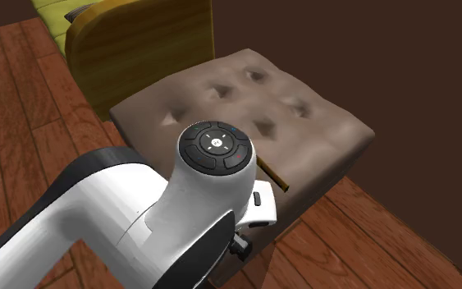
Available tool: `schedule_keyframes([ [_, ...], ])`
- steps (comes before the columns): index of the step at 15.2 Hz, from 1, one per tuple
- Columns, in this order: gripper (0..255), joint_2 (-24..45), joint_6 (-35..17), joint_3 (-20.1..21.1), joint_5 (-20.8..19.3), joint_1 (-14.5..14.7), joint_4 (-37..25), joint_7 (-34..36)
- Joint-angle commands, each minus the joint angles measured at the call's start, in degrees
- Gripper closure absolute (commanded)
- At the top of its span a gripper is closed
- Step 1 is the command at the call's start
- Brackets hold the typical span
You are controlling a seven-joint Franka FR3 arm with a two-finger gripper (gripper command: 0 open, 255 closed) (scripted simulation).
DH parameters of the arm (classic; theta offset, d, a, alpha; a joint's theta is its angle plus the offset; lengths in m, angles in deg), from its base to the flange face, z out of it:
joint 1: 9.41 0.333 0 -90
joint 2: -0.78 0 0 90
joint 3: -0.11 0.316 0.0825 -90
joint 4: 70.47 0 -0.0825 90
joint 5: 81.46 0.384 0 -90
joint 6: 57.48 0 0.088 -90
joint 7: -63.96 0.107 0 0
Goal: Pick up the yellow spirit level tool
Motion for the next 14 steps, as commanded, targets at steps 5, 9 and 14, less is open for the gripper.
schedule_keyframes([
  [5, 0, 9.27, -4.48, -2.87, -2.61, 2.77, -4.09, -11.28],
  [9, 0, 18.63, -8.01, -4.82, -4.16, 5.43, -9.45, -22.08],
  [14, 0, 29.99, -11.05, -5.88, -5.01, 8.39, -17.37, -34.87],
])
